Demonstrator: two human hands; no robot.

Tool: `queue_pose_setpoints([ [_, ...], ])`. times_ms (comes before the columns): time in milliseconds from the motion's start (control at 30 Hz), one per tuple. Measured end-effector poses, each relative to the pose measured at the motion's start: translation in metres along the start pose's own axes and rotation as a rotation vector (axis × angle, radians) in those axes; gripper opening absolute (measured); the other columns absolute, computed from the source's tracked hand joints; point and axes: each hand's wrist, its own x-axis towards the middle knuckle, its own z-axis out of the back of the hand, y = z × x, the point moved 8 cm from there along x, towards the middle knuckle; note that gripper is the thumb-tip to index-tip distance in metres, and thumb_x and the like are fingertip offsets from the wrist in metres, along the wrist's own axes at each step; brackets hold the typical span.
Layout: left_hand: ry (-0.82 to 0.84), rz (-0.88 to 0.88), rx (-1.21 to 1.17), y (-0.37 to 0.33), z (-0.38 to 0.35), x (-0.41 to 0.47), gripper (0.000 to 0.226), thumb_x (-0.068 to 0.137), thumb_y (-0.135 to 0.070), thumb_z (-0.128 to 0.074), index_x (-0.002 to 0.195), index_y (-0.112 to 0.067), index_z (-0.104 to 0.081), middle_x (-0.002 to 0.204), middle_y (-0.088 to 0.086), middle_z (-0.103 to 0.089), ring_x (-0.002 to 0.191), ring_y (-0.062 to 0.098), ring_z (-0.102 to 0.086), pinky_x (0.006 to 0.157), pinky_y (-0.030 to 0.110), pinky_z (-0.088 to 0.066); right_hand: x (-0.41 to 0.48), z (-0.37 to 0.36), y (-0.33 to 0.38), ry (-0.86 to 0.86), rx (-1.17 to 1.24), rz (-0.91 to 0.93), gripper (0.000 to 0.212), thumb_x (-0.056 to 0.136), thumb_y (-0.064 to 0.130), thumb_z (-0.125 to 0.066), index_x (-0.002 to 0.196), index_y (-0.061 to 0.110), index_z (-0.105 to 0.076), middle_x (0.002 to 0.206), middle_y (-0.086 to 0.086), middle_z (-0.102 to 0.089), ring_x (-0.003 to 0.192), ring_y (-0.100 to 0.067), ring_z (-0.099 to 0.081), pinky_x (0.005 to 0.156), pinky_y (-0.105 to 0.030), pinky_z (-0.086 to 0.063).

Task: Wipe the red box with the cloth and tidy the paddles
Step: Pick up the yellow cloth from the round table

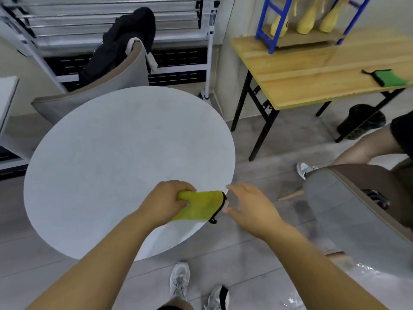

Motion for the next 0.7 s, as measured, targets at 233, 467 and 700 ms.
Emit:
queue_pose_setpoints([
  [233,0.106,-0.205,-0.055,-0.09,-0.025,-0.021,0.035,0.07,-0.007,-0.069,0.083,-0.039,-0.062,0.084,-0.014,-0.065,0.078,0.002,-0.058,0.065,0.017,-0.046,-0.042,0.016,-0.001,0.016,0.033,0.114,0.084,0.078,0.052,-0.068,0.147,0.027,-0.026,0.148,0.007,-0.034,0.14,-0.012,-0.02,0.11,-0.029,-0.025],
  [467,0.157,-0.468,-0.103,-0.158,-0.034,-0.018,0.028,0.072,-0.018,-0.079,0.089,-0.034,-0.063,0.09,-0.015,-0.065,0.087,0.0,-0.06,0.073,0.011,-0.048,-0.085,0.032,-0.04,-0.147,0.231,-0.19,0.036,0.087,0.049,-0.058,0.107,0.021,-0.048,0.096,-0.001,-0.061,0.086,-0.021,-0.057,0.069,-0.036,-0.046],
  [700,0.221,-0.642,0.053,-0.181,-0.053,0.004,0.024,0.075,-0.03,-0.076,0.095,-0.027,-0.063,0.097,-0.014,-0.062,0.09,0.001,-0.058,0.077,0.019,-0.045,-0.152,0.033,-0.066,-0.318,0.207,-0.584,0.048,0.091,0.054,-0.049,0.122,0.019,-0.043,0.114,-0.009,-0.06,0.106,-0.03,-0.055,0.069,-0.034,-0.038],
])
